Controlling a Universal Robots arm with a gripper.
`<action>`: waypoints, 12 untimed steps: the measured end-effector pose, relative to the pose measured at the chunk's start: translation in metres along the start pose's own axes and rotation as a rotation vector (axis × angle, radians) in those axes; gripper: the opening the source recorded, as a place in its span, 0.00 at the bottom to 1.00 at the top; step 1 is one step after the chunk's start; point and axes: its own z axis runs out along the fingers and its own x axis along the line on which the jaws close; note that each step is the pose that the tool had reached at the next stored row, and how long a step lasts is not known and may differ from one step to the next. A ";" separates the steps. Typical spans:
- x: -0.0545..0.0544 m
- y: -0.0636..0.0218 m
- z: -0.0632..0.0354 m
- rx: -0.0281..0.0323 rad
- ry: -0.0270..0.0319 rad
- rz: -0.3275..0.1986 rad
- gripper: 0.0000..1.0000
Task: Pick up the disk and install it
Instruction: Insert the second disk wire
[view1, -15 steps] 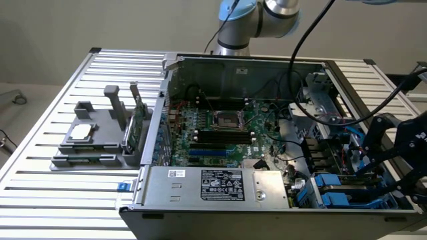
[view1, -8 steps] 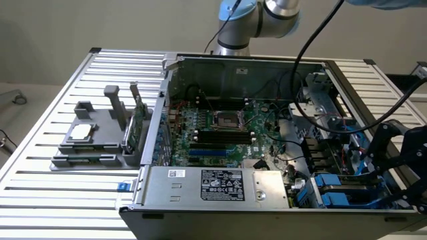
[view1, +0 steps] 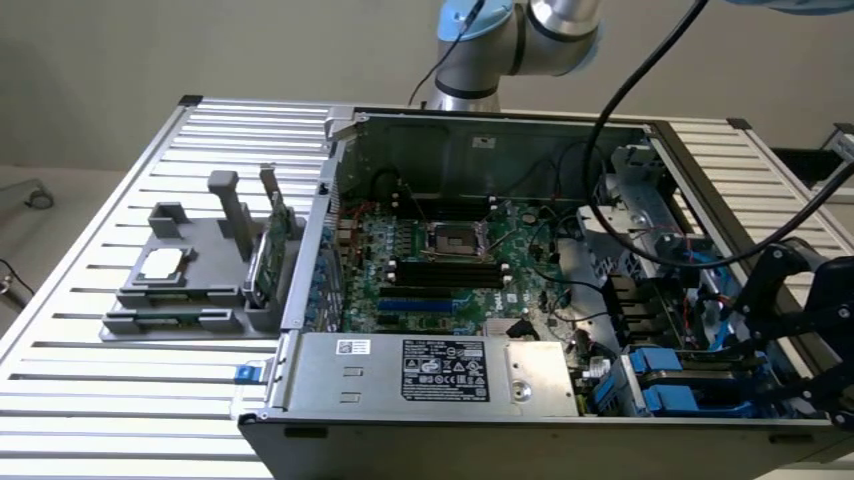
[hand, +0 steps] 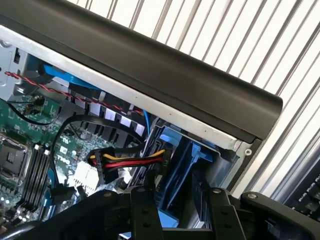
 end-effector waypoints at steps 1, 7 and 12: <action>0.000 -0.0003 -0.0001 -0.0051 0.0119 -0.002 0.43; -0.001 -0.0007 -0.0002 -0.0289 0.0594 0.006 0.43; -0.001 -0.0007 -0.0002 -0.0389 0.0656 0.046 0.43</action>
